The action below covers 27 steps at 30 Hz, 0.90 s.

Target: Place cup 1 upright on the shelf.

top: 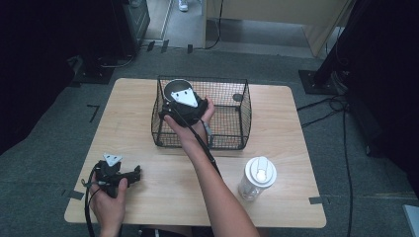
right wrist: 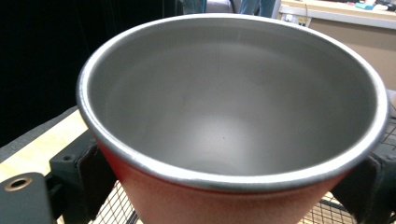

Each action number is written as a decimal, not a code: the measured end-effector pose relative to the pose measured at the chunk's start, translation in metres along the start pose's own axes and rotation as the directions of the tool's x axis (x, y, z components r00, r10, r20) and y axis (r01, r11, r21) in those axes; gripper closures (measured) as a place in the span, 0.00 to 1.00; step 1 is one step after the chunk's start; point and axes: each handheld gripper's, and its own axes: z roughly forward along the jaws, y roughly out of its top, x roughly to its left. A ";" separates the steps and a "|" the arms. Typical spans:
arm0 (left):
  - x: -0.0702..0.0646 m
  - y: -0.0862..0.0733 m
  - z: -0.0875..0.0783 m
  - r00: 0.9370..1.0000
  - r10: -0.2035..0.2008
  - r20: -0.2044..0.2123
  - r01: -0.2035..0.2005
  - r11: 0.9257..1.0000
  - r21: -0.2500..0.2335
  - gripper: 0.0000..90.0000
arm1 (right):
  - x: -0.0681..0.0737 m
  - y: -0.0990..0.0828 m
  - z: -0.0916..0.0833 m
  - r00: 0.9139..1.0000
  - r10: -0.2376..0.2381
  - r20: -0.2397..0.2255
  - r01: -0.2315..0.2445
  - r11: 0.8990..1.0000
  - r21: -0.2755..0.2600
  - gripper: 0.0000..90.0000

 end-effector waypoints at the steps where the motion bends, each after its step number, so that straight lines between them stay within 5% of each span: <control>1: 0.000 0.000 0.000 1.000 0.000 0.000 0.000 1.000 0.001 0.00 | 0.001 -0.002 0.008 1.000 0.002 -0.006 -0.002 1.000 0.006 0.09; 21: 0.000 0.000 0.000 1.000 0.002 0.000 -0.002 1.000 0.002 0.00 | -0.009 -0.003 0.060 0.999 0.008 -0.047 -0.008 1.000 0.016 0.09; 27: 0.000 0.000 0.000 1.000 0.001 0.000 -0.001 1.000 0.002 0.00 | -0.014 -0.006 0.072 1.000 0.021 -0.014 -0.021 1.000 -0.006 0.09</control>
